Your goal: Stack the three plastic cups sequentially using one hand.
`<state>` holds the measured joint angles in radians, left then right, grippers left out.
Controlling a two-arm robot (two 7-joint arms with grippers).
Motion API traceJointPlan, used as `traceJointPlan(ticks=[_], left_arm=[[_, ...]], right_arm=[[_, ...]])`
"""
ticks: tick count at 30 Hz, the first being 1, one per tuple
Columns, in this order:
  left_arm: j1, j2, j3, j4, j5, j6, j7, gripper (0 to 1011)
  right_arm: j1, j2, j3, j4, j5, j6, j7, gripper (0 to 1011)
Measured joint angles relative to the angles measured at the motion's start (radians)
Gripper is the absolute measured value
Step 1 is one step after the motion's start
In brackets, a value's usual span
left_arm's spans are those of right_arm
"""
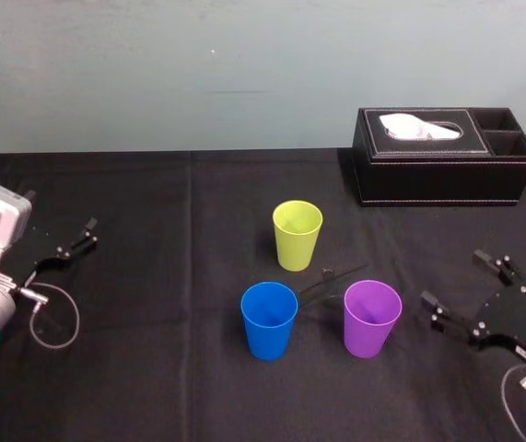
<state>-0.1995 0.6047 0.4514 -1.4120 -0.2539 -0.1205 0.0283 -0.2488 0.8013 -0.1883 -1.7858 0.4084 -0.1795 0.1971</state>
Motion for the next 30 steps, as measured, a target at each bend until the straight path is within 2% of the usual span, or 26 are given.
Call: traceJointPlan(ticks=[13,30], left_arm=[[0.000,0.000,0.000,0.000,0.000,0.000,0.000,1010],[0.000,0.000,0.000,0.000,0.000,0.000,0.000,1010]], right_arm=[[-0.048,-0.010,0.005,-0.019,0.002,-0.001,0.061,1003],[-0.039,-0.070,-0.022,0.011,-0.016,0.032,0.120,1003]])
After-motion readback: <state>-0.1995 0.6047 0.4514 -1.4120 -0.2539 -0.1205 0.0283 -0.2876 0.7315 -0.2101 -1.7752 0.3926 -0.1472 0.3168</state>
